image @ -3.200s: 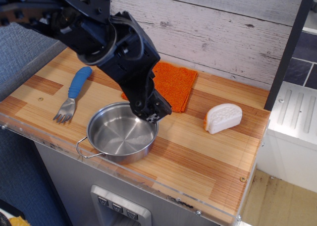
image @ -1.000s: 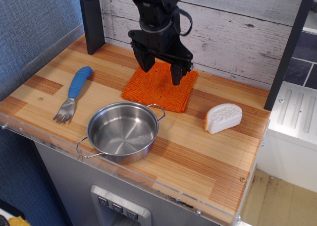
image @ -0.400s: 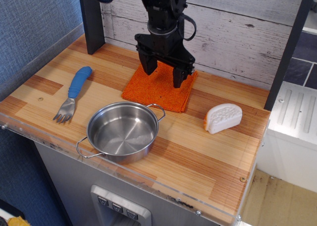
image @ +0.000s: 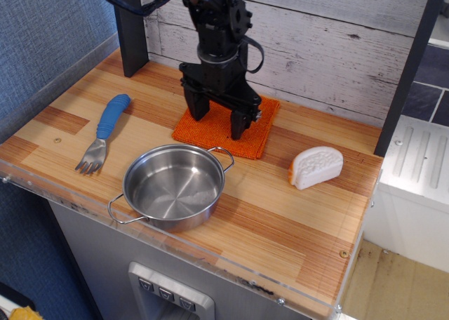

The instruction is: Move red cloth to the left touching handle of blue fork

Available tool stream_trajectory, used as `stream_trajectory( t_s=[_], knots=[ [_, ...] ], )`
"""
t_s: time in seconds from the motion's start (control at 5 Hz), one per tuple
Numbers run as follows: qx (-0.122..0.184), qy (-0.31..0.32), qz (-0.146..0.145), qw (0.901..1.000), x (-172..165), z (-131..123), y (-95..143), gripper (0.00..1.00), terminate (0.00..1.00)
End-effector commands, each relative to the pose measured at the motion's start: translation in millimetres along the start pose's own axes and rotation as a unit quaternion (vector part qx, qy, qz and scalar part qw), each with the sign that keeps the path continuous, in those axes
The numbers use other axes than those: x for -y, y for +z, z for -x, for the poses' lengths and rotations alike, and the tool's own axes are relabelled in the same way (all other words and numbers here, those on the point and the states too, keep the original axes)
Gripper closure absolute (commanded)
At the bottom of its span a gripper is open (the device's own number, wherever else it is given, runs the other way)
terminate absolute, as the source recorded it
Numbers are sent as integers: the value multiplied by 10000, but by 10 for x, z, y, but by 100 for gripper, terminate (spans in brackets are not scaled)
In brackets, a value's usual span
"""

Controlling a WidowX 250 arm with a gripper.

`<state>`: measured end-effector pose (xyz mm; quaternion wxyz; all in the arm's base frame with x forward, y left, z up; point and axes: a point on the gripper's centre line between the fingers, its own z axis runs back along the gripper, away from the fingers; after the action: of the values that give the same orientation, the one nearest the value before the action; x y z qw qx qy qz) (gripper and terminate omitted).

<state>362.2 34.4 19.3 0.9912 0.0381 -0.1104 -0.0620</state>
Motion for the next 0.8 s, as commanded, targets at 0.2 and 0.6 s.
stream_trajectory(
  t_s=[0.2,0.6],
  knots=[
    [-24,167,-176,9997,-347,111,66,0,0],
    [-42,313,-413,9986,-698,96,99,0,0]
  ],
)
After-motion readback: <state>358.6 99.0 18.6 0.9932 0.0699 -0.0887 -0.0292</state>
